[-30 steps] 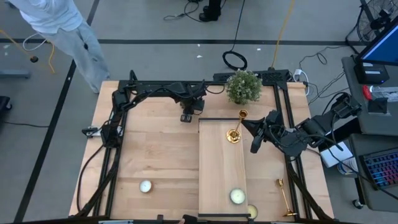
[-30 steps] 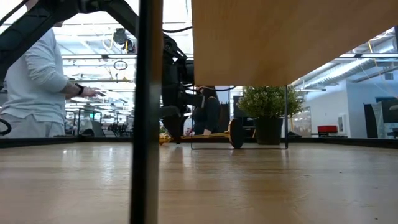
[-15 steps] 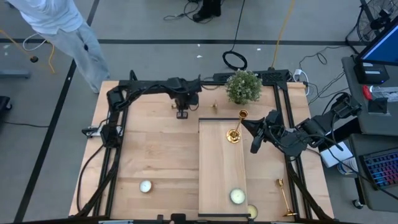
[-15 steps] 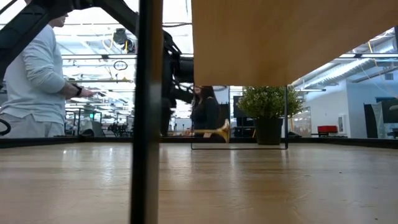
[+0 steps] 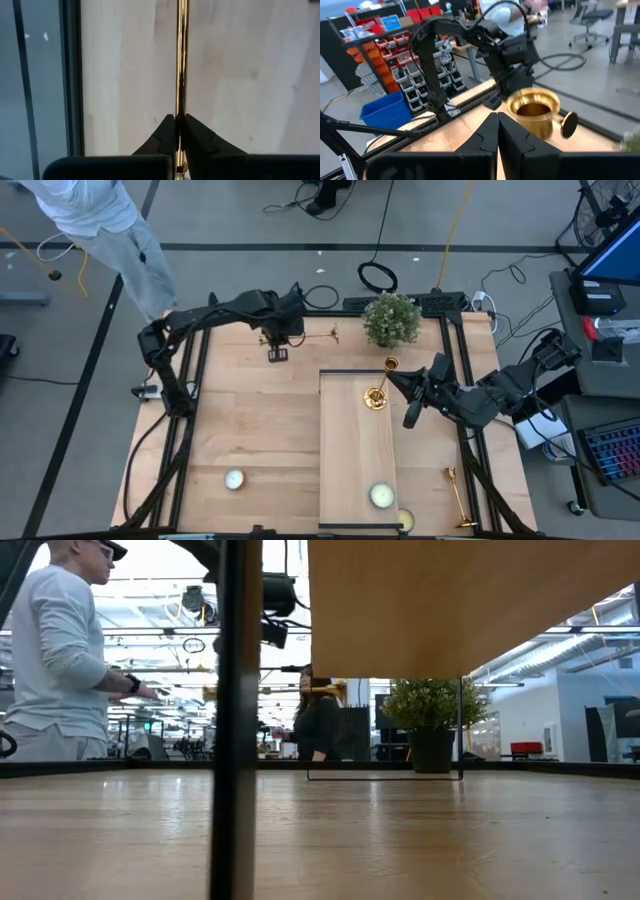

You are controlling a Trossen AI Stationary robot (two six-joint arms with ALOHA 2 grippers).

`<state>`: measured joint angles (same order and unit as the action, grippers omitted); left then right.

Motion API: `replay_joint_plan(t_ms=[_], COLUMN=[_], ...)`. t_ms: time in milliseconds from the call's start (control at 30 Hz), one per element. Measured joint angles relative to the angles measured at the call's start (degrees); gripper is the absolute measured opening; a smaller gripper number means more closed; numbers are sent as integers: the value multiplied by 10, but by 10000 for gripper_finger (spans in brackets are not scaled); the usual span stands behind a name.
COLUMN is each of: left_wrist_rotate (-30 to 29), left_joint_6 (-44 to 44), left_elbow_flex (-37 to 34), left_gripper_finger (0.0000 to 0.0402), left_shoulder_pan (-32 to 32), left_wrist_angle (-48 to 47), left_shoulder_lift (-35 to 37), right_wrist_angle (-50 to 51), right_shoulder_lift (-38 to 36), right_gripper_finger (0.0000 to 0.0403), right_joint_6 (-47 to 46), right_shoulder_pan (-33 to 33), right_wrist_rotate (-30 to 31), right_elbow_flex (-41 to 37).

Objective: Pick & Place candle stick holders
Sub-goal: Put the top gold candle holder on the shelf

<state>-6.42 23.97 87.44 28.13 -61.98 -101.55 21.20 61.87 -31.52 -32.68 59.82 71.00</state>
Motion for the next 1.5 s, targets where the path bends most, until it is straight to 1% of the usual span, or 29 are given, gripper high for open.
replay_joint_plan(t_ms=[167, 367, 533, 700, 767, 833, 1000, 1100, 1167, 1367, 1433, 1500], left_wrist_rotate=[3, -1, -1, -1, 0, 4, 12, 33, 51, 80, 80, 81], left_joint_6=[-43, -84, -103, -141, -161, -180, -233, -286, -328, -475, -518, -541], left_elbow_flex=[0, 0, 0, 0, 0, 0, 0, 0, 0, 1, 1, 1], left_gripper_finger=[15, 15, 15, 15, 15, 15, 15, 15, 15, 15, 15, 15], left_shoulder_pan=[-1, -1, -5, -15, -23, -35, -85, -122, -152, -258, -299, -345], left_wrist_angle=[-13, -21, -70, -101, -110, -126, -194, -229, -239, -228, -209, -178], left_shoulder_lift=[43, 77, 94, 113, 122, 133, 170, 193, 212, 245, 246, 246], right_wrist_angle=[-77, -140, -182, -252, -282, -304, -317, -310, -304, -279, -274, -264], right_shoulder_lift=[0, 0, 0, 0, -1, -3, -16, -28, -36, -56, -60, -63], right_gripper_finger=[0, 0, 0, 0, 0, 0, 0, 0, 0, 0, 0, 0], right_joint_6=[89, 158, 215, 298, 331, 356, 356, 343, 334, 297, 287, 285], right_shoulder_pan=[1, 1, -1, -8, -11, -12, -12, -14, -20, -49, -61, -72], right_wrist_rotate=[1, 1, -1, -1, -8, -30, -93, -137, -154, -192, -196, -196], right_elbow_flex=[0, 0, 0, 0, 0, 0, 0, 0, 0, 0, 0, 0])
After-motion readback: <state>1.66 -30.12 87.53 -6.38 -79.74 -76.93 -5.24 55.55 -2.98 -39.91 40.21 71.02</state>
